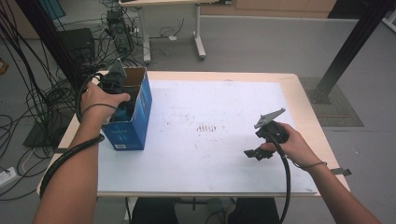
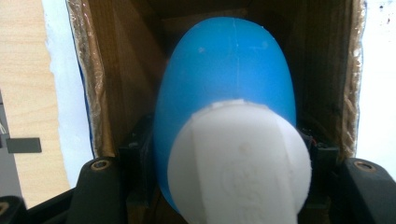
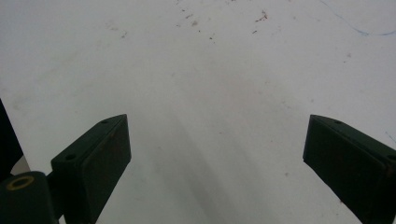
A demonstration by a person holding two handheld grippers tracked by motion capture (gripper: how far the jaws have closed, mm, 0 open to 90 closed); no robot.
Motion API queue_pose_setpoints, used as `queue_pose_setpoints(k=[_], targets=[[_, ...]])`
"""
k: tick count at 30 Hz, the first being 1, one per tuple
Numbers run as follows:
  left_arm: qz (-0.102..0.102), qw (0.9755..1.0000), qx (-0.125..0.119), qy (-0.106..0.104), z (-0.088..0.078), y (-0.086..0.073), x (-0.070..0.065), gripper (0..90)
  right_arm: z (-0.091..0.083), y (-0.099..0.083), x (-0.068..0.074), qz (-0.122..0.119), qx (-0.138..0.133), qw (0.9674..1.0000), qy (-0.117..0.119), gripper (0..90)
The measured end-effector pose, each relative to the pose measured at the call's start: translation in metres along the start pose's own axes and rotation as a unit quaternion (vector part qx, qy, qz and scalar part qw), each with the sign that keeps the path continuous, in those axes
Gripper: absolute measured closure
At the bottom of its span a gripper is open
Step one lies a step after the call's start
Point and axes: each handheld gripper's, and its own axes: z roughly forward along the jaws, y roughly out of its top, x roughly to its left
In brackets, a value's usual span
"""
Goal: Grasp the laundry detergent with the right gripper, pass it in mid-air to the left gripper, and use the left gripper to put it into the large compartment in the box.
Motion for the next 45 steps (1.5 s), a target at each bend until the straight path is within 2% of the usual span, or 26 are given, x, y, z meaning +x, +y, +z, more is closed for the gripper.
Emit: queue_pose_setpoints(k=[45], targets=[[0.0, 1.0, 0.001, 0.003, 0.0002, -0.0008, -0.0014, 37.1, -0.0019, -0.0013, -0.0019, 0.001, -0.003, 1.0, -0.003, 7.7]])
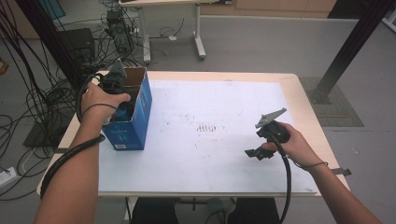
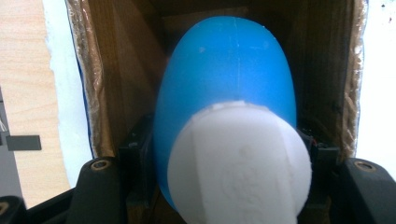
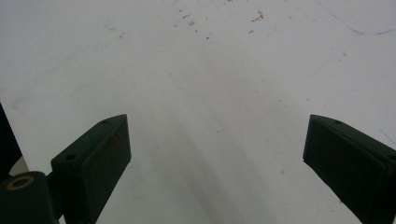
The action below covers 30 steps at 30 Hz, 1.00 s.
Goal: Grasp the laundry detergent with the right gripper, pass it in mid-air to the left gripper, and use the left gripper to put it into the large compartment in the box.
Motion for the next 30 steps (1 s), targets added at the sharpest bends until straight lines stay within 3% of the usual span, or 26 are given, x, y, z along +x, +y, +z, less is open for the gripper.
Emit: queue_pose_setpoints(k=[30], targets=[[-0.002, 1.0, -0.001, -0.004, -0.0003, -0.0012, 0.0019, 37.2, -0.0001, 0.0002, 0.0017, 0.0, 0.0, 1.0, 0.001, 7.6]])
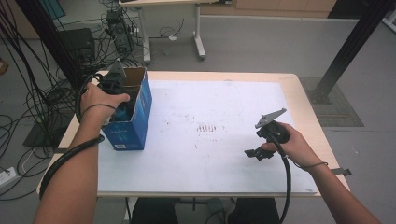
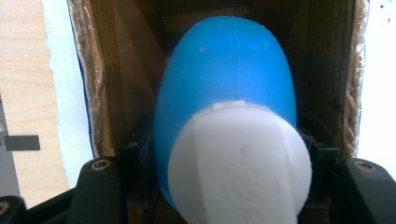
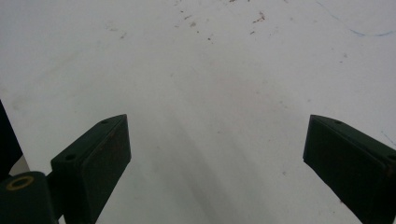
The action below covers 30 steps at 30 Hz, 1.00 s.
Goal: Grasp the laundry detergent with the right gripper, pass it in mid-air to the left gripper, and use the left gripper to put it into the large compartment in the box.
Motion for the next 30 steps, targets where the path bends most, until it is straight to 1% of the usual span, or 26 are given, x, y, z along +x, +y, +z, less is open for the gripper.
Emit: queue_pose_setpoints(k=[8, 12, 13, 14, 15, 18, 24, 25, 26, 30], targets=[[-0.004, 1.0, 0.003, -0.001, 0.0, 0.0, 0.0, 37.1, 0.0, 0.0, 0.0, -0.002, 0.001, 1.0, 0.0, 7.7], [-0.01, 0.9999, 0.002, -0.002, 0.0, 0.0, 0.001, 36.7, 0.001, 0.001, 0.0, -0.002, 0.001, 1.0, 0.0, 7.7], [-0.013, 0.9999, 0.001, -0.002, 0.001, 0.0, 0.001, 36.2, 0.001, 0.001, 0.0, -0.002, 0.001, 1.0, 0.0, 7.7], [-0.015, 0.9999, 0.004, -0.003, 0.0, 0.001, 0.001, 32.8, 0.001, 0.001, 0.0, -0.003, 0.001, 1.0, 0.0, 7.7], [-0.015, 0.9999, 0.004, -0.003, 0.0, 0.001, 0.001, 31.1, 0.001, 0.001, 0.0, -0.003, 0.001, 1.0, 0.0, 7.7], [-0.014, 0.9999, 0.003, -0.002, -0.001, 0.002, 0.001, 30.5, 0.001, 0.001, 0.0, -0.002, 0.001, 1.0, 0.0, 7.7], [-0.013, 0.9999, 0.01, 0.001, -0.003, 0.001, 0.0, 30.9, 0.001, 0.002, 0.0, -0.003, 0.001, 1.0, 0.0, 7.7], [-0.011, 0.9999, 0.012, -0.001, -0.004, 0.001, 0.0, 30.9, 0.001, 0.002, 0.0, -0.003, 0.001, 1.0, 0.0, 7.7], [-0.012, 0.9999, 0.008, -0.005, -0.005, 0.001, 0.001, 30.7, 0.001, 0.002, 0.0, -0.004, 0.001, 1.0, 0.0, 7.7], [-0.01, 0.9999, 0.013, -0.001, -0.011, 0.0, 0.001, 30.9, 0.001, 0.002, 0.0, -0.004, 0.002, 1.0, 0.0, 7.7]])
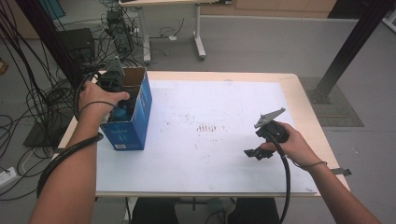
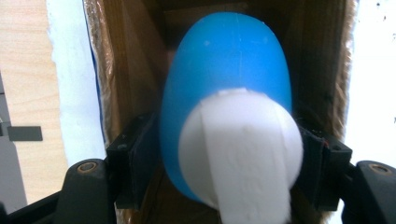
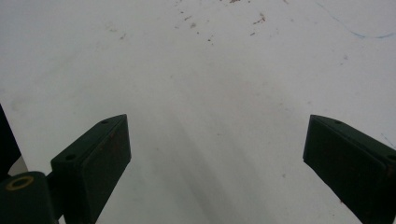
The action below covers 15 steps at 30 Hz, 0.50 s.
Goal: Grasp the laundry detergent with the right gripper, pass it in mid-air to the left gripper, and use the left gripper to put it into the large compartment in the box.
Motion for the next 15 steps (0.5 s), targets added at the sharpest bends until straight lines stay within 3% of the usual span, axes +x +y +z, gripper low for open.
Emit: queue_pose_setpoints(k=[7, 15], targets=[[0.0, 0.9999, -0.015, -0.002, -0.022, -0.001, 0.0, 29.7, -0.001, 0.004, 0.001, -0.002, 0.0, 1.0, 0.001, 7.7], [0.017, 0.9995, -0.028, 0.003, -0.049, -0.004, -0.005, 26.7, -0.001, 0.008, 0.001, -0.005, 0.001, 1.0, -0.004, 7.7]])
